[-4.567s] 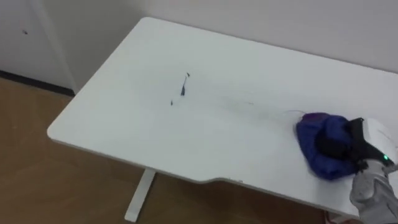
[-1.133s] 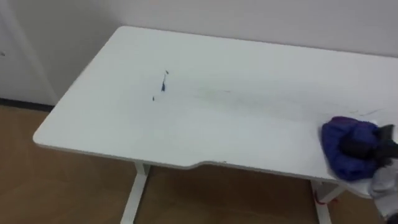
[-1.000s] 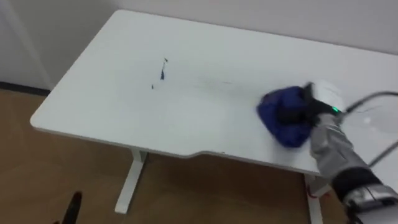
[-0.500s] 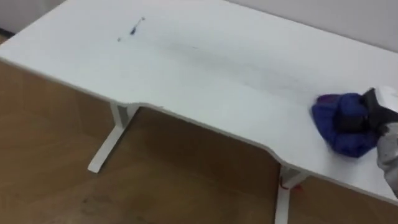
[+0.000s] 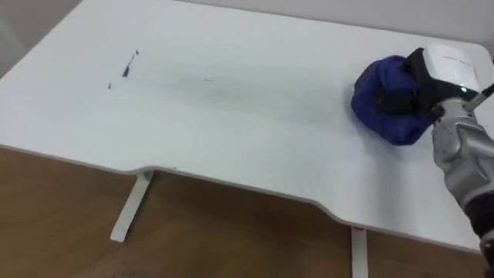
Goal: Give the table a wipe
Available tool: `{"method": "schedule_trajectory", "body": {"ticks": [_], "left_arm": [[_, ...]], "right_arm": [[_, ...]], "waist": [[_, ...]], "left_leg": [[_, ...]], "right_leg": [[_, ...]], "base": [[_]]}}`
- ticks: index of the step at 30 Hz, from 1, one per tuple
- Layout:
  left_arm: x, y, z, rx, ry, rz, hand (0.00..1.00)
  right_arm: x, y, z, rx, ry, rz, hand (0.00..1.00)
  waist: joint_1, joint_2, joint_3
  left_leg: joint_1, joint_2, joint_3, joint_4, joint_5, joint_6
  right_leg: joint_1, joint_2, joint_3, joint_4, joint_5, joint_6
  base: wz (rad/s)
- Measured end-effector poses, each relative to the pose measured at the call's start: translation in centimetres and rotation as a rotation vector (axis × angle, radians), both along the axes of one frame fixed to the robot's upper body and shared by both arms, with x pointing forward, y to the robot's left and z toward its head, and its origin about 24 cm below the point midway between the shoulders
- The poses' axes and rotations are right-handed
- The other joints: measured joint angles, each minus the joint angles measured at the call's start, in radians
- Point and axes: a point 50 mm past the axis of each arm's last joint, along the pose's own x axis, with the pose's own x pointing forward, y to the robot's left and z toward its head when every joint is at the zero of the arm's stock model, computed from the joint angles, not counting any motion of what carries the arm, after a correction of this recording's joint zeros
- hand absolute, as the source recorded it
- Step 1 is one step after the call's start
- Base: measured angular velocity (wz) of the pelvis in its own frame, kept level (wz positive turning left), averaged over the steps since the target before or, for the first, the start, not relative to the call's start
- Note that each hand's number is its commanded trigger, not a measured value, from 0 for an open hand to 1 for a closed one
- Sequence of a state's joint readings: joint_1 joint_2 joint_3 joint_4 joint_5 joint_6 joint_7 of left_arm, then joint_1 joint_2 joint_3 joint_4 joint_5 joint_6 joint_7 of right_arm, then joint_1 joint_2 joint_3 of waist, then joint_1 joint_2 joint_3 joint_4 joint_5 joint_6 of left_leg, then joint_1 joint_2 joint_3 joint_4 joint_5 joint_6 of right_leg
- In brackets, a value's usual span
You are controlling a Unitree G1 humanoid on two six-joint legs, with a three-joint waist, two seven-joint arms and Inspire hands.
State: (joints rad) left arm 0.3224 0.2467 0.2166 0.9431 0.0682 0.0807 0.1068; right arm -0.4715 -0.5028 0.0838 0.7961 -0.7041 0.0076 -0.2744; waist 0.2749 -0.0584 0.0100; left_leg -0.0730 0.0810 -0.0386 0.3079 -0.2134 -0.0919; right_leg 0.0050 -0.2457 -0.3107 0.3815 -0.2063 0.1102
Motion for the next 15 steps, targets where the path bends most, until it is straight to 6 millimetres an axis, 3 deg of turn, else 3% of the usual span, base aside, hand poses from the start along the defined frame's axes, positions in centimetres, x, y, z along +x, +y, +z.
{"method": "schedule_trajectory", "body": {"ticks": [2, 3, 4, 5, 6, 7, 9, 11, 14, 15], "left_arm": [[-0.4, 0.4, 0.2, 0.011, 0.003, 0.014, 0.00], [-0.7, 0.8, 0.3, 0.019, 0.001, 0.035, 0.00], [-1.5, 0.7, 0.2, 0.012, 0.019, 0.062, 0.00], [-1.7, 0.7, 0.2, 0.010, 0.022, 0.063, 0.00], [-2.3, 0.8, 0.3, 0.009, 0.030, 0.073, 0.00], [-2.5, 0.8, 0.3, -0.004, 0.026, 0.073, 0.00], [-2.3, 0.8, 0.4, -0.005, 0.013, 0.069, 0.00], [-1.6, 0.9, 0.5, -0.008, -0.008, 0.058, 0.00], [-0.2, 0.7, 0.4, -0.029, -0.042, 0.035, 0.00], [0.2, 0.3, 0.2, -0.047, -0.042, 0.018, 0.00]], "right_arm": [[-1.9, -2.0, -1.5, 0.041, 0.029, -0.089, 1.00], [-2.7, -2.7, -2.2, 0.056, 0.043, -0.121, 1.00], [-4.0, -3.8, -2.8, 0.048, 0.064, -0.148, 1.00], [-4.5, -4.3, -3.0, 0.042, 0.080, -0.165, 1.00], [-5.3, -5.2, -3.5, 0.036, 0.116, -0.213, 1.00], [-6.0, -6.1, -3.6, 0.025, 0.135, -0.256, 1.00], [-5.8, -6.3, -3.3, 0.023, 0.128, -0.263, 1.00], [-5.2, -5.8, -3.0, 0.034, 0.117, -0.245, 1.00], [-2.8, -3.0, -2.5, -0.006, 0.114, -0.139, 1.00], [-1.3, -1.0, -2.2, -0.028, 0.114, -0.074, 1.00]], "waist": [[-0.007, 0.001, 0.0007], [-0.007, -0.002, 0.0002], [-0.036, 0.015, -0.0116], [-0.045, 0.019, -0.0108], [-0.074, 0.014, -0.0012], [-0.091, 0.017, -0.0032], [-0.084, 0.014, -0.0015], [-0.076, 0.013, -0.0036], [-0.033, 0.000, -0.0026], [-0.011, 0.001, -0.0028]], "left_leg": [[0.027, 0.003, -0.100, -0.023, 0.001, 0.001], [0.033, 0.015, -0.178, -0.025, 0.001, 0.001], [0.036, 0.023, -0.194, -0.028, 0.000, -0.006], [0.042, 0.030, -0.166, -0.031, 0.004, -0.006], [0.048, 0.027, -0.122, -0.039, 0.010, -0.006], [0.054, 0.012, -0.083, -0.071, 0.018, 0.000], [0.075, 0.010, -0.033, -0.098, 0.027, 0.000], [0.091, 0.008, -0.020, -0.111, 0.027, 0.000], [0.112, 0.010, 0.008, -0.122, 0.027, 0.000], [0.120, 0.011, 0.012, -0.121, 0.027, 0.000]], "right_leg": [[-0.025, 0.011, -0.015, 0.049, -0.022, 0.000], [-0.070, 0.063, -0.010, -0.010, -0.031, -0.026], [-0.057, 0.089, -0.041, -0.045, 0.008, -0.052], [-0.041, 0.091, -0.055, -0.050, 0.015, -0.056], [-0.010, 0.090, -0.045, -0.063, 0.015, -0.055], [0.001, 0.090, -0.024, -0.072, 0.014, -0.054], [-0.011, 0.097, -0.021, -0.074, 0.012, -0.051], [-0.017, 0.097, -0.019, -0.076, 0.015, -0.047], [-0.016, 0.097, -0.021, -0.078, 0.022, -0.046], [-0.016, 0.097, -0.025, -0.077, 0.028, -0.048]], "base": [[0.13], [-0.14], [-0.13], [0.23], [0.18], [0.04], [-0.44], [-0.40], [-0.36], [-0.23]]}}
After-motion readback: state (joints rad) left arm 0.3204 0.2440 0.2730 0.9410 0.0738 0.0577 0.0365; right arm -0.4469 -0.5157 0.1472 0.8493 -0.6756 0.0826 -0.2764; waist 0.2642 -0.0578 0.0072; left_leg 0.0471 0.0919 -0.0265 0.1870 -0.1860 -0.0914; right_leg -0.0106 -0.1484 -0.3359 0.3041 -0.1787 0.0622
